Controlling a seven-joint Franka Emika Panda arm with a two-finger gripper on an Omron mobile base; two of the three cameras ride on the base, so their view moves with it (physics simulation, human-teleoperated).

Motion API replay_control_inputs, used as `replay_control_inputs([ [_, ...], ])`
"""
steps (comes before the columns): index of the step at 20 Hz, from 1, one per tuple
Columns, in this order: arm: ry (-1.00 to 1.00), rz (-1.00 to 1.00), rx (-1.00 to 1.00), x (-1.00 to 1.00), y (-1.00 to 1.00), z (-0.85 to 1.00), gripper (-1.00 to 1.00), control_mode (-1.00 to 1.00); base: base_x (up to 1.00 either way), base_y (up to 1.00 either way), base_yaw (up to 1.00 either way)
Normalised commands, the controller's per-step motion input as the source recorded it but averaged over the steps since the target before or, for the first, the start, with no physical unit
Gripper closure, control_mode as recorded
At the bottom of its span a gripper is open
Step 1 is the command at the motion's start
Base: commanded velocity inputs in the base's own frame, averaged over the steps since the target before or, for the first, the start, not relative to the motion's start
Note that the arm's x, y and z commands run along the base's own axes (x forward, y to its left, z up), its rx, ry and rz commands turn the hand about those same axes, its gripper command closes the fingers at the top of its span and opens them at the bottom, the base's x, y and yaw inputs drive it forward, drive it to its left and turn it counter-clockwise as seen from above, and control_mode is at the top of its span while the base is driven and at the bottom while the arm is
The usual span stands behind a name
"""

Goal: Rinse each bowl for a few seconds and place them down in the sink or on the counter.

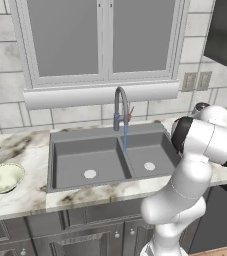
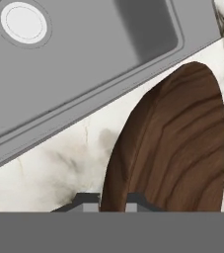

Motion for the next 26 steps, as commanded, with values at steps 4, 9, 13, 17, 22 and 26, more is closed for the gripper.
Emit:
replay_control_inputs([
  [4,0.01,0.0,0.07,-0.15,-0.11,-0.25,1.0,-1.0,0.0,0.0,0.0],
  [9,0.02,0.0,0.06,-0.16,0.0,-0.27,1.0,-1.0,0.0,0.0,0.0],
  [13,0.01,0.0,0.04,-0.13,0.0,-0.26,1.0,-1.0,0.0,0.0,0.0],
  [17,0.0,0.0,0.01,-0.13,0.0,-0.27,1.0,-1.0,0.0,0.0,0.0],
  [22,0.0,0.0,0.01,-0.12,0.0,-0.28,1.0,-1.0,0.0,0.0,0.0],
  [26,0.0,0.0,0.0,-0.13,0.02,-0.3,1.0,-1.0,0.0,0.0,0.0],
])
